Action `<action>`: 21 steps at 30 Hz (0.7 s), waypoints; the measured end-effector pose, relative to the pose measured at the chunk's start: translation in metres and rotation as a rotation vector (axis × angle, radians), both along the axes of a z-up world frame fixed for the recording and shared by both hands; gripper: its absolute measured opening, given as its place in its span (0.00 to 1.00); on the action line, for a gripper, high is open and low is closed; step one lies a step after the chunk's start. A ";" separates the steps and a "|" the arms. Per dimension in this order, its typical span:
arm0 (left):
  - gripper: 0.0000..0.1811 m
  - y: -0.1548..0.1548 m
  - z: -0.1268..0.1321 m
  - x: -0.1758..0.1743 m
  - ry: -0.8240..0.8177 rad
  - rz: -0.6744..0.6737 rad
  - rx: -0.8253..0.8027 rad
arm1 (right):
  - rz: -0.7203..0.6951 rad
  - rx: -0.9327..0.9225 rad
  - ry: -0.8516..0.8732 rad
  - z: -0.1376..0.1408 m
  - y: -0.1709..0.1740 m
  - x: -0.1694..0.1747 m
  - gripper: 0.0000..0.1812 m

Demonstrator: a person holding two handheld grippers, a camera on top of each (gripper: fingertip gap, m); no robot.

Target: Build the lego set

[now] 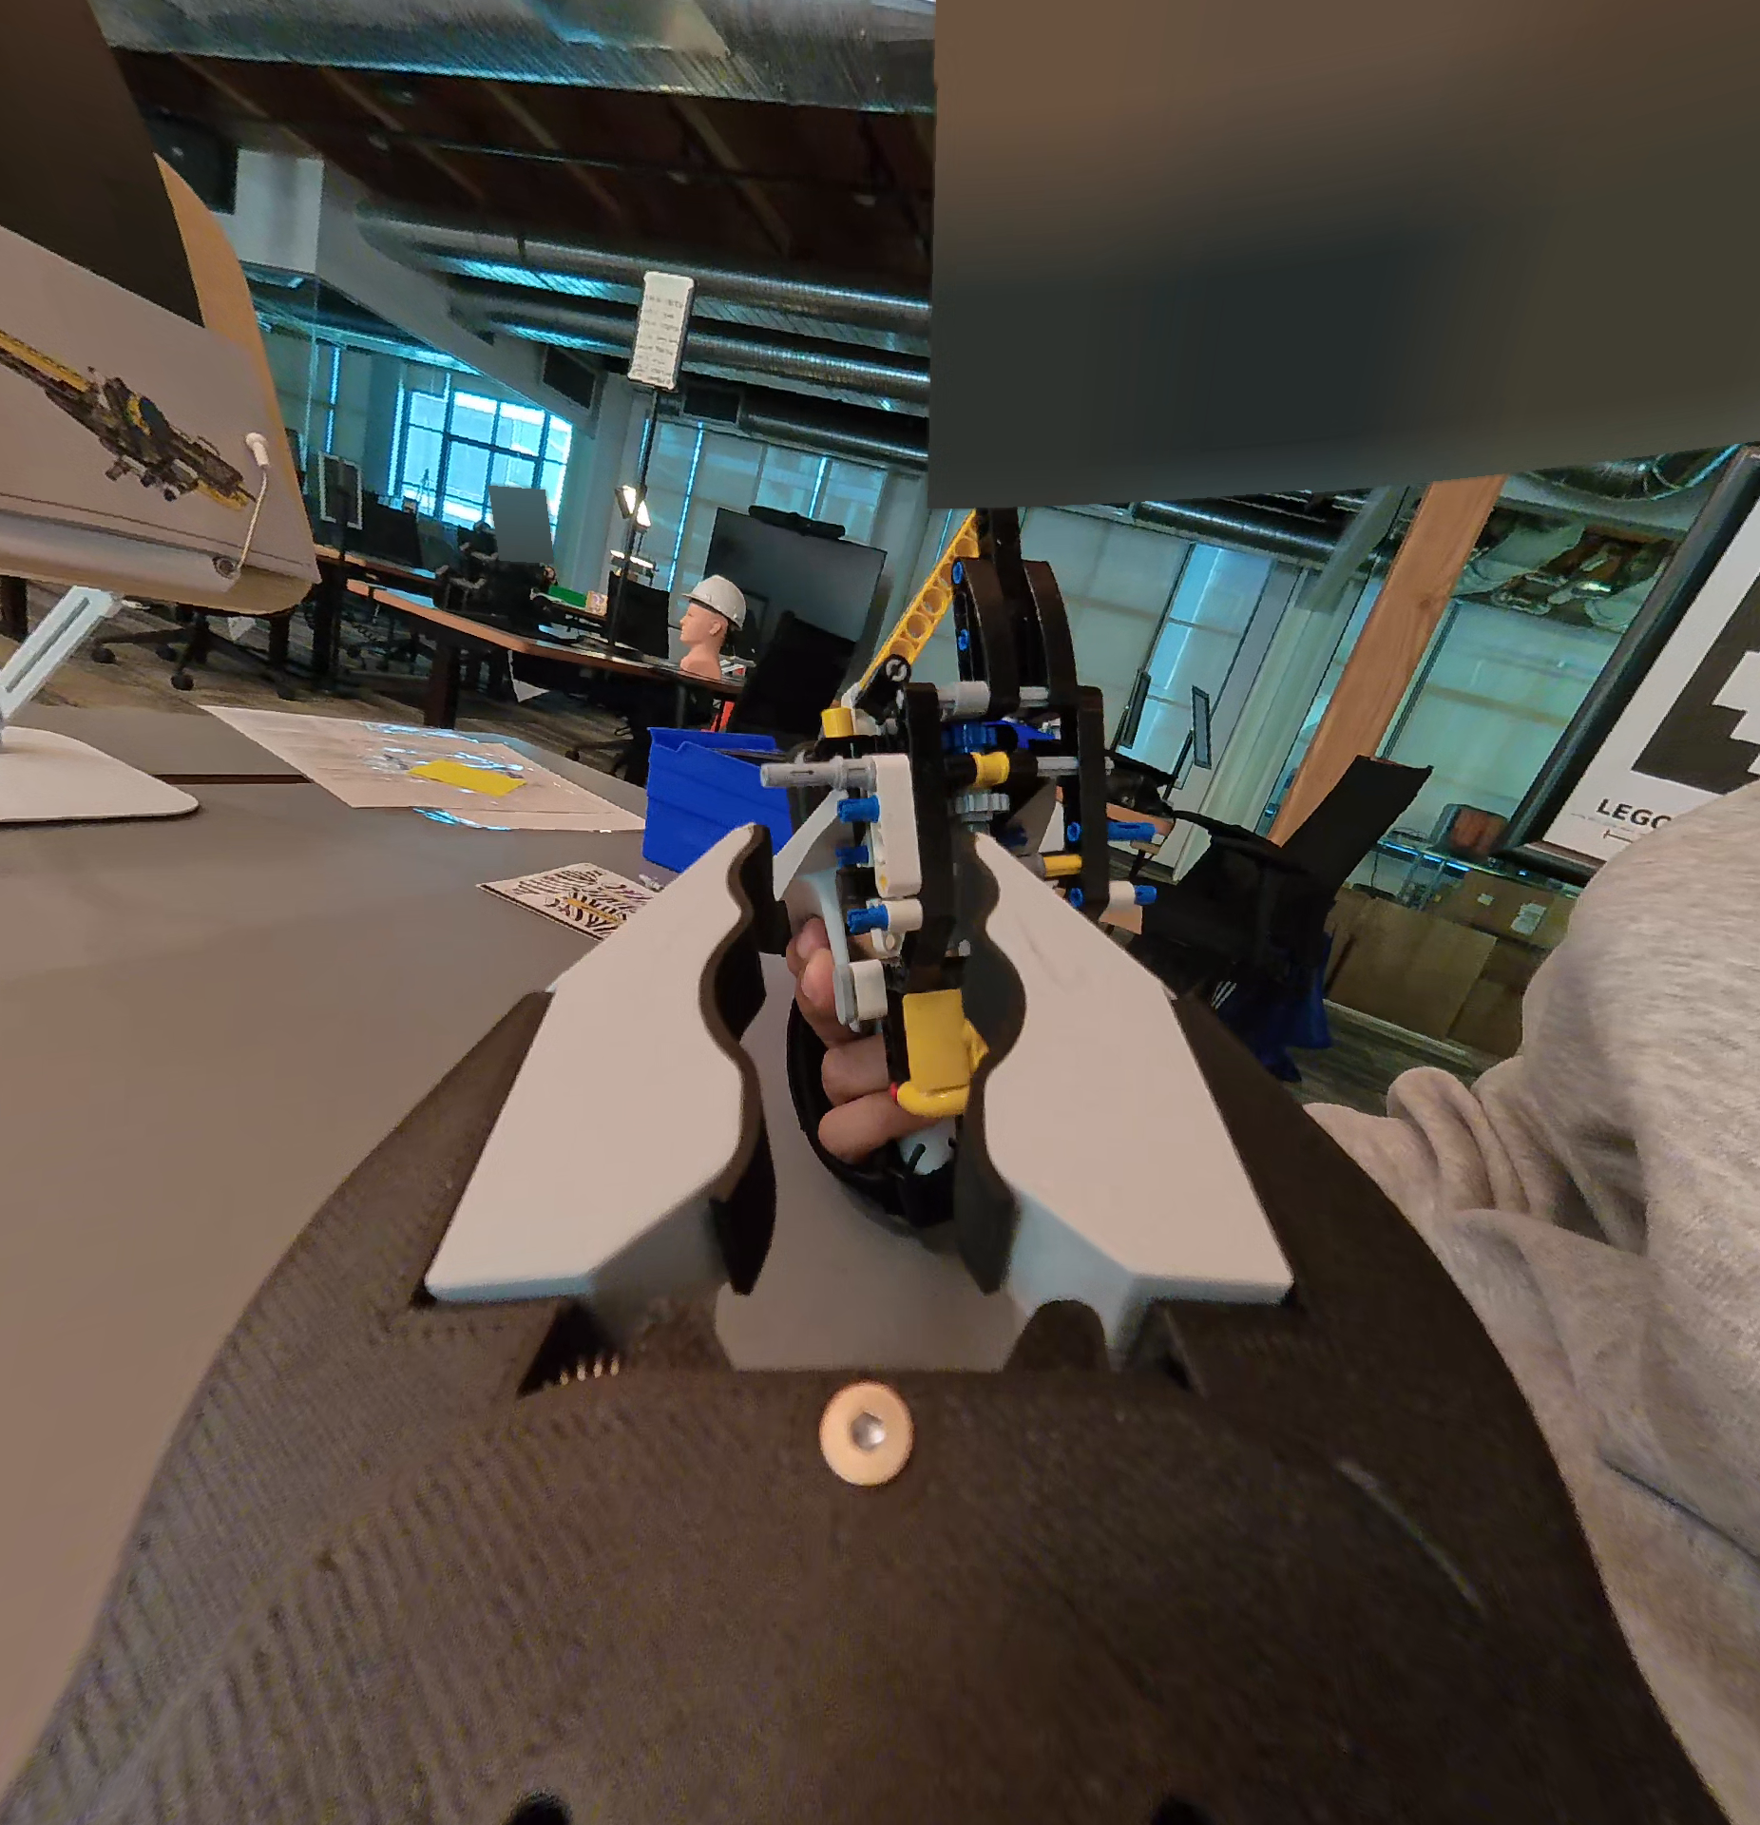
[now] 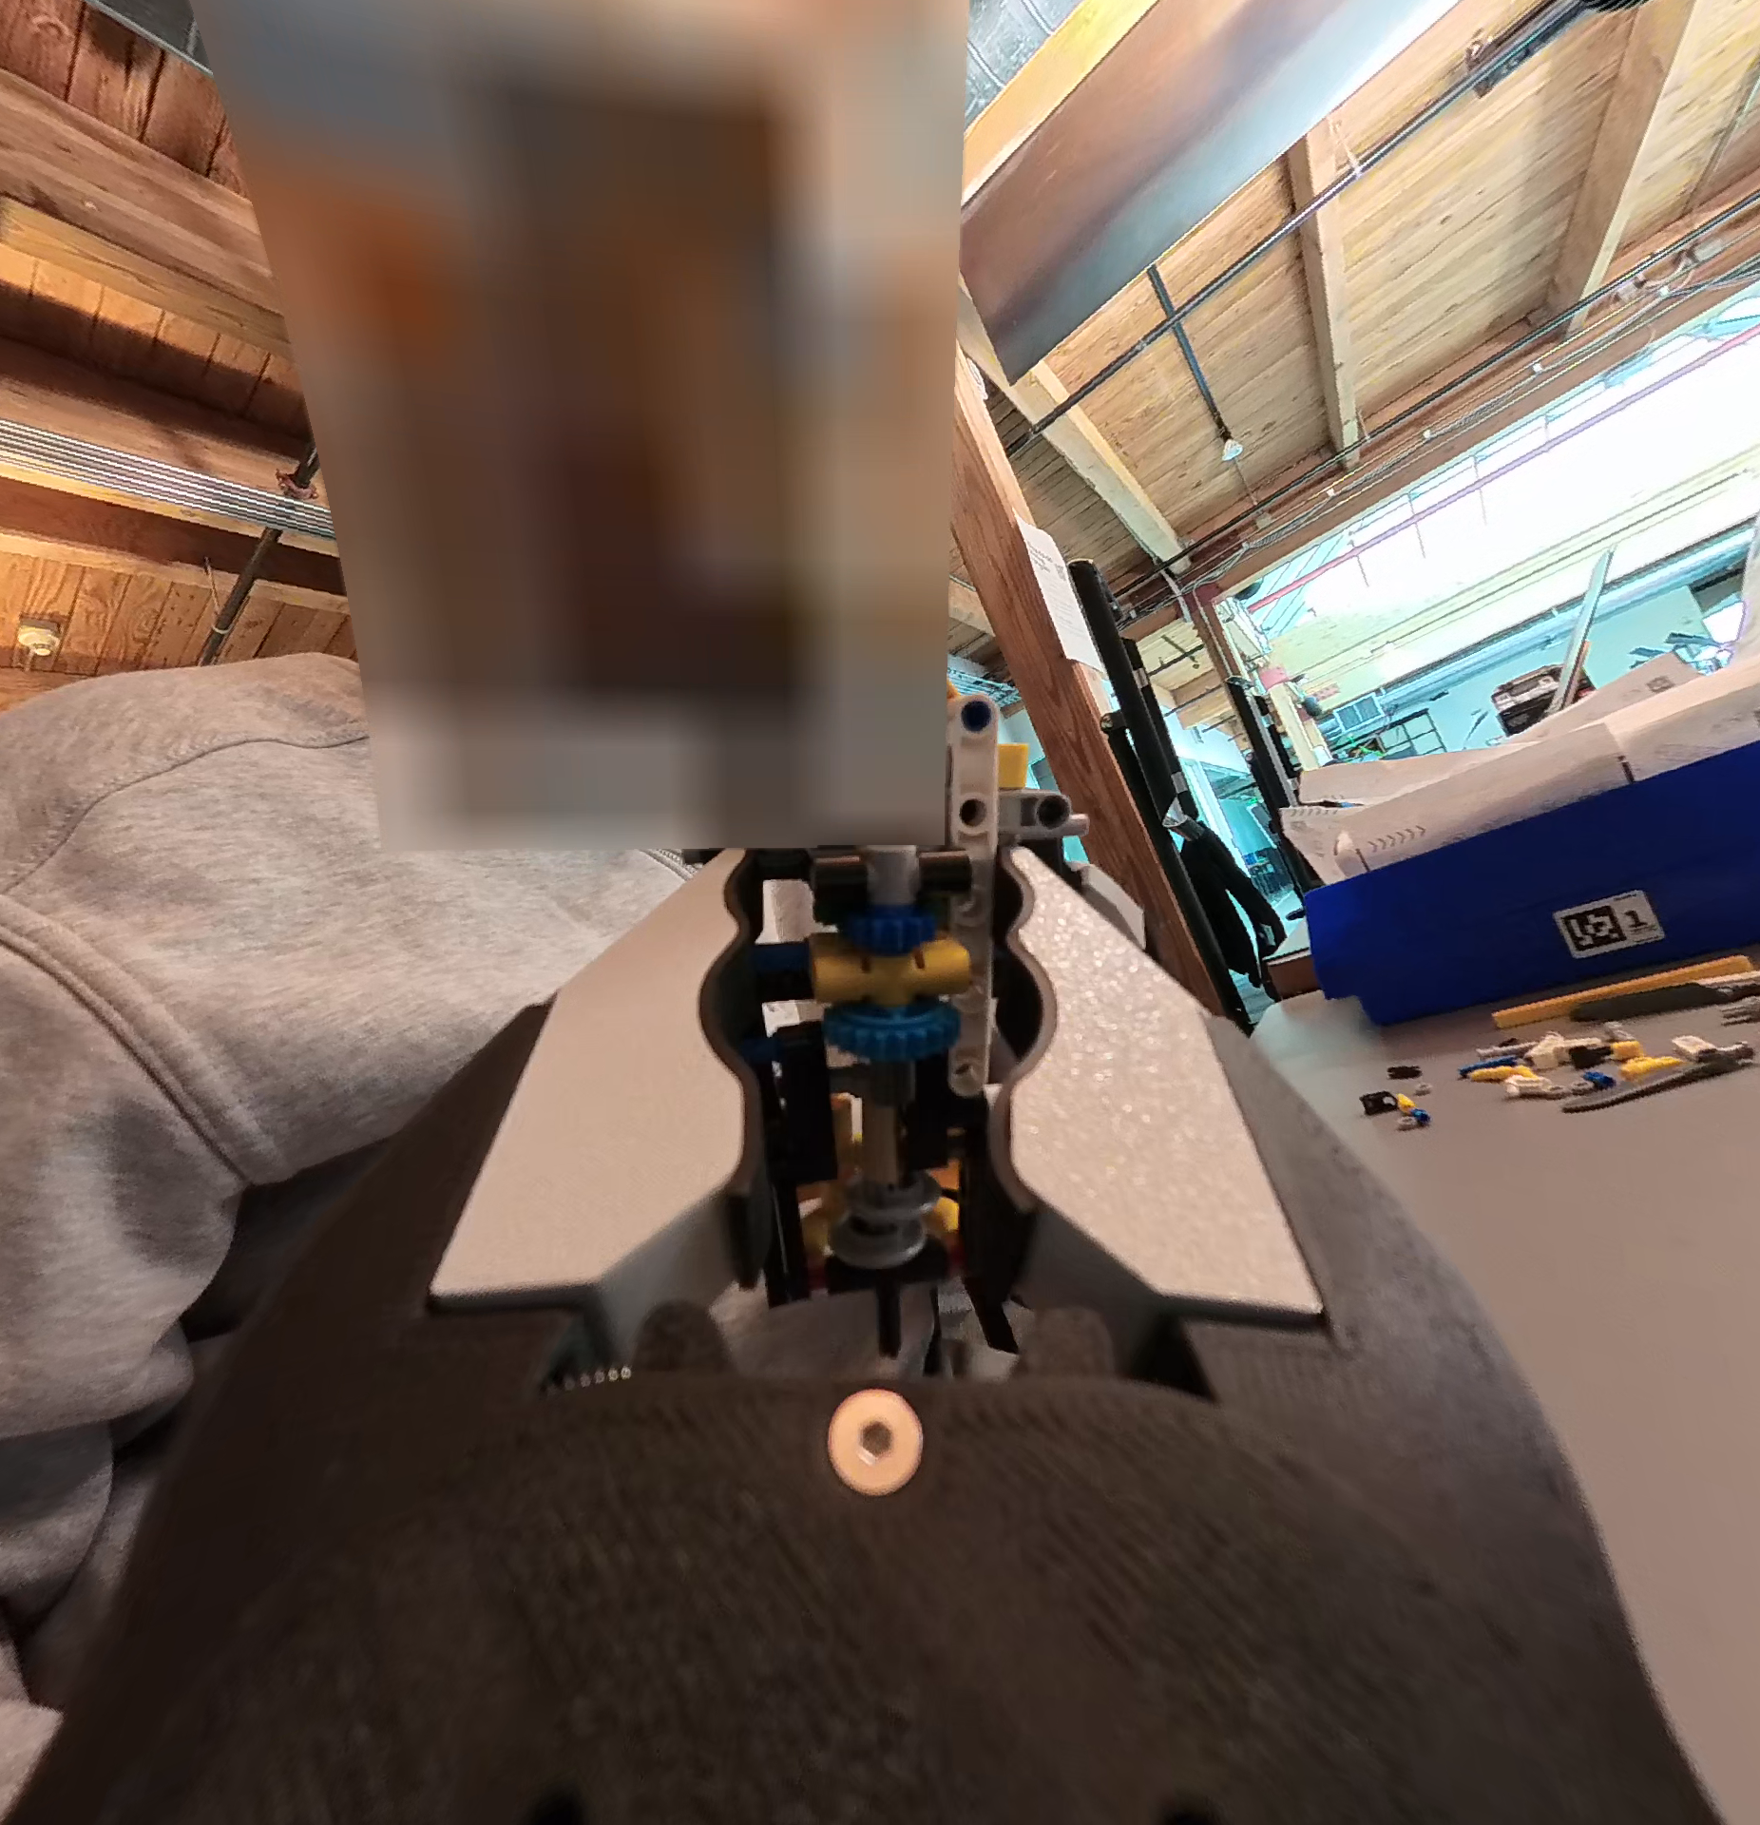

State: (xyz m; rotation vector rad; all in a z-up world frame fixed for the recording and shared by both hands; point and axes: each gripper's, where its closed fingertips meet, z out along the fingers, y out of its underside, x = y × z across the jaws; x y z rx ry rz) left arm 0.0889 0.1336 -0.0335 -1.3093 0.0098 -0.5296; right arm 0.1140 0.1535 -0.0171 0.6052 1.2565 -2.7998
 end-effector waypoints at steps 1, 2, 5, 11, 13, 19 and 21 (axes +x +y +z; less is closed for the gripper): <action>0.20 0.000 0.000 0.000 0.000 0.000 -0.001 | -0.003 -0.001 -0.002 0.000 0.001 0.000 0.24; 0.20 0.000 -0.001 0.000 0.000 -0.001 -0.003 | -0.004 -0.002 -0.004 0.000 0.001 -0.001 0.24; 0.20 0.001 -0.001 0.000 -0.001 -0.003 -0.008 | -0.009 -0.006 -0.005 0.000 0.002 -0.001 0.24; 0.20 0.001 -0.002 0.000 -0.003 -0.004 -0.012 | -0.028 -0.010 -0.014 -0.001 0.005 -0.004 0.24; 0.20 0.001 -0.002 0.000 -0.004 -0.005 -0.014 | -0.037 -0.010 -0.020 -0.002 0.006 -0.005 0.24; 0.17 0.002 -0.003 -0.002 -0.013 0.008 -0.024 | -0.080 -0.015 -0.046 -0.004 0.012 -0.011 0.24; 0.16 0.003 -0.005 -0.003 -0.012 0.015 -0.033 | -0.095 -0.016 -0.054 -0.005 0.014 -0.013 0.24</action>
